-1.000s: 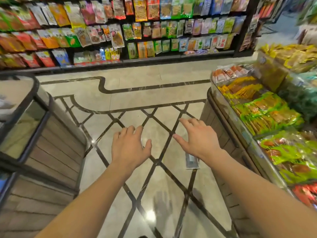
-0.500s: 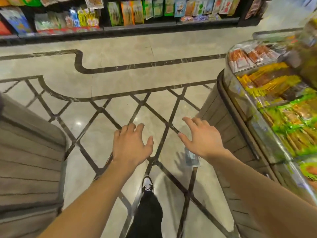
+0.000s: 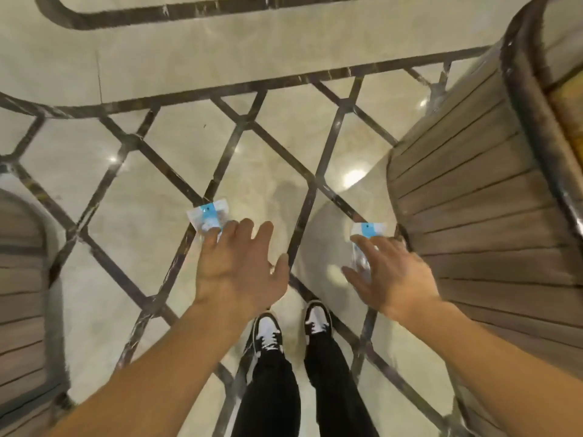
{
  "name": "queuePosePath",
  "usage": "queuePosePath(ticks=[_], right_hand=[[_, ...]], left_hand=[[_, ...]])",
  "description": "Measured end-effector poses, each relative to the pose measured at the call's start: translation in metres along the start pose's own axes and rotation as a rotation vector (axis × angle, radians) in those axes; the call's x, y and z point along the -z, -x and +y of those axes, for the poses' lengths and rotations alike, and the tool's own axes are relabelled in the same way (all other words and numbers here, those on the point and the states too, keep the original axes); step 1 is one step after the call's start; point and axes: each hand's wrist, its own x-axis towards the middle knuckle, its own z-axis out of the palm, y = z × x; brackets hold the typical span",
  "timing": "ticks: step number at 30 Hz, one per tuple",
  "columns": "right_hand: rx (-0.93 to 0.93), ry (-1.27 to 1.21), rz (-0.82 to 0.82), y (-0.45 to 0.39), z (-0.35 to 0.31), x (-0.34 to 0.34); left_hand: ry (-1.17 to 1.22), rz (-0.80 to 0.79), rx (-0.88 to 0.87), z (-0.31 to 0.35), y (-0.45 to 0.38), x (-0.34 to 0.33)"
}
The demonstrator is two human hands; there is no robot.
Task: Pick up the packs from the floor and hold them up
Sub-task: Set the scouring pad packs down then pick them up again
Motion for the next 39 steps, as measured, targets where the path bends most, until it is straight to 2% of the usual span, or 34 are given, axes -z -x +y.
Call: queuePosePath(ticks=[3,6,8,13,18,20,24,26,33,37,39], right_hand=[[-0.006,-0.041,0.019,-0.047,0.011,-0.072],[-0.105,-0.027,-0.071,-0.093,0.029,-0.148],[-0.158,-0.030,-0.075,-0.119,0.040,-0.199],[-0.358,-0.177,-0.087,-0.188,0.071,-0.311],[-0.439,-0.202,-0.003,-0.246,0.107,-0.392],[-0.478,-0.197,-0.014,-0.266,0.118,-0.407],[-0.577,-0.295,-0.163,-0.295,0.135,-0.425],[-0.588,-0.312,-0.155,-0.297,0.133,-0.436],[-0.571,-0.279,0.017,-0.297,0.074,-0.441],[-0.444,-0.219,0.212,-0.301,0.050,-0.437],[-0.478,-0.193,0.275,-0.306,0.051,-0.432]], left_hand=[[0.017,-0.020,-0.033,-0.004,-0.041,-0.077],[0.019,0.022,-0.114,-0.004,-0.081,-0.162],[0.036,0.054,-0.137,-0.002,-0.108,-0.208],[0.076,0.057,-0.093,-0.008,-0.171,-0.321],[0.051,-0.001,-0.062,-0.021,-0.206,-0.394],[0.058,-0.008,-0.062,-0.025,-0.211,-0.413],[0.032,-0.050,-0.006,-0.025,-0.212,-0.437],[0.037,-0.055,0.013,-0.025,-0.211,-0.447],[0.066,-0.040,0.038,-0.032,-0.208,-0.454],[0.101,-0.015,0.061,-0.044,-0.212,-0.448],[0.114,-0.017,0.083,-0.052,-0.215,-0.445]])
